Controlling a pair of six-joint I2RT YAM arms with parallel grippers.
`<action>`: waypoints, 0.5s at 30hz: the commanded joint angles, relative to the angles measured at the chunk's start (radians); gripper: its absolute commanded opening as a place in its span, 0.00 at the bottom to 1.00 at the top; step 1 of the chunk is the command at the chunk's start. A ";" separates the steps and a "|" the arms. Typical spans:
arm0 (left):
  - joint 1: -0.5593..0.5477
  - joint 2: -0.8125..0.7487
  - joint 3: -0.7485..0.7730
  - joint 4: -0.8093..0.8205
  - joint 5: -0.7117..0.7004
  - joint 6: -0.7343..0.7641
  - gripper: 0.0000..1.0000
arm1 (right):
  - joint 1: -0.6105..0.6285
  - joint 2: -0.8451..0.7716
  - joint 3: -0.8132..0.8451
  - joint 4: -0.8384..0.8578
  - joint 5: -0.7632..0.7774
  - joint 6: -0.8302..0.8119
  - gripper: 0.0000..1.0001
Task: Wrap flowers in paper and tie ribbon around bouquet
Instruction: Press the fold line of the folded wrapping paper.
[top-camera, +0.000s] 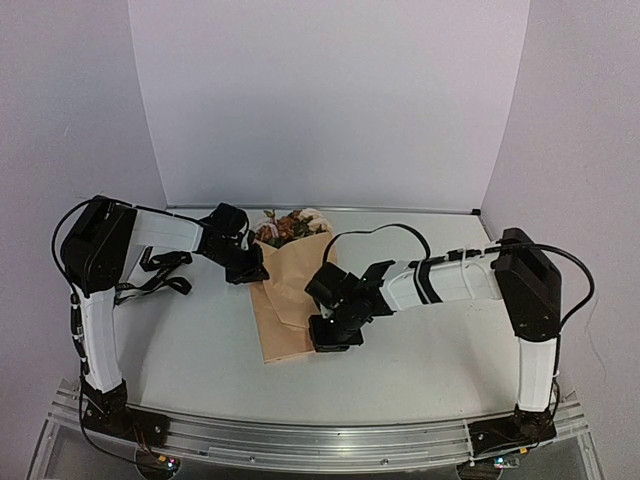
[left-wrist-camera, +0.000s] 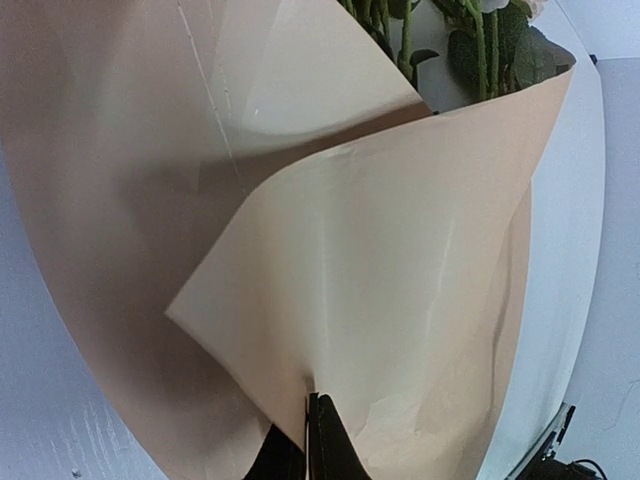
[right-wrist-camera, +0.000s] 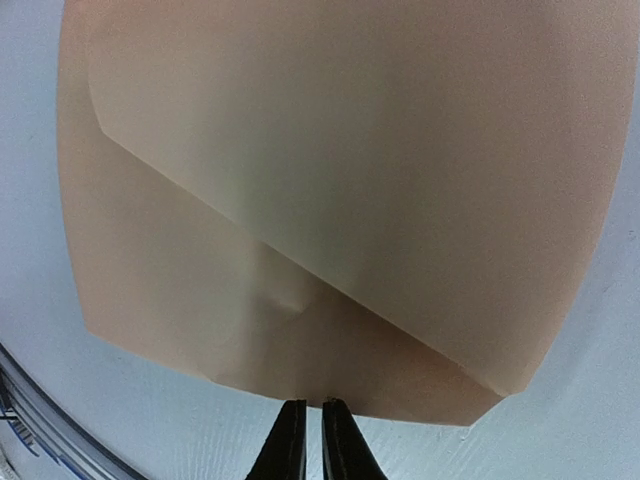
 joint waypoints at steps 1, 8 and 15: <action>0.004 -0.078 -0.020 -0.012 0.019 0.022 0.09 | 0.005 0.014 -0.020 0.026 0.003 0.029 0.10; 0.003 -0.207 -0.107 0.007 0.027 0.005 0.35 | 0.005 0.036 -0.041 0.037 0.018 0.059 0.09; 0.001 -0.438 -0.258 -0.018 0.044 -0.016 0.44 | 0.005 0.031 -0.061 0.047 0.036 0.083 0.09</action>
